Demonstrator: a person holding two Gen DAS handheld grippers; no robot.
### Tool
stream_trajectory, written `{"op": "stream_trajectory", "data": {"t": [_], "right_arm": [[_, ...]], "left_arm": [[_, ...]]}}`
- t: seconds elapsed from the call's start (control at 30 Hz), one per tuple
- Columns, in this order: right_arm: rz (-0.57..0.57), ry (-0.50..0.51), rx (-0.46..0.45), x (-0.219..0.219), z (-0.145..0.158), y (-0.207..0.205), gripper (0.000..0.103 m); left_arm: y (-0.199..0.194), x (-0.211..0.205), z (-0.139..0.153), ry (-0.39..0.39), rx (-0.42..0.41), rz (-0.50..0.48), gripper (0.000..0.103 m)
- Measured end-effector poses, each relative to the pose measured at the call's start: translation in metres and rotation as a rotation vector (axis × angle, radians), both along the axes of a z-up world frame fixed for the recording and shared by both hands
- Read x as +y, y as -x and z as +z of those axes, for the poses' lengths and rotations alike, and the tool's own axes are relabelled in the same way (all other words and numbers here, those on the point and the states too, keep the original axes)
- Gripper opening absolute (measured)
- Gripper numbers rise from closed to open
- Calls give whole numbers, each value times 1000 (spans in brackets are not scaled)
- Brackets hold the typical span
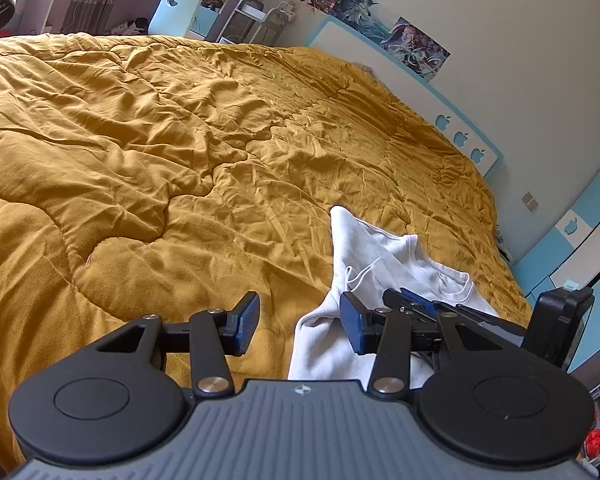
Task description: Fold small clothes
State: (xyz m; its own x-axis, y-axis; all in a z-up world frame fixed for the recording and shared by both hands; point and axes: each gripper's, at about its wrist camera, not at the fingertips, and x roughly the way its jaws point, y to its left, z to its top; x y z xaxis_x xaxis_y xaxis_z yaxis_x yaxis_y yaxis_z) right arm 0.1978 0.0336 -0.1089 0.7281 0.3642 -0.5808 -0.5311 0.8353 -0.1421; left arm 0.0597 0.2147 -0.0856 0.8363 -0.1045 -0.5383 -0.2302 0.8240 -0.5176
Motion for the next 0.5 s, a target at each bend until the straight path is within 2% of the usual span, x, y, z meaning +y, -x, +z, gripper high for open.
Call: {"op": "stream_trajectory", "data": {"t": [0.07, 0.1, 0.13, 0.17, 0.27, 0.5], "right_arm": [[12, 18, 5, 3, -12, 7, 5], [27, 16, 19, 4, -11, 8, 13], [54, 1, 51, 3, -9, 9, 26], [82, -28, 81, 0, -5, 12, 31], [112, -129, 142, -17, 9, 18, 33], [12, -307, 167, -85, 33, 45, 34]], "left_arm": [[0, -2, 0, -3, 3, -5, 51], [-1, -3, 0, -5, 5, -8, 51], [-1, -4, 0, -8, 6, -14, 51], [-2, -6, 0, -11, 8, -17, 51], [-2, -9, -1, -27, 14, -19, 51], [0, -12, -6, -41, 37, -35, 51]]}}
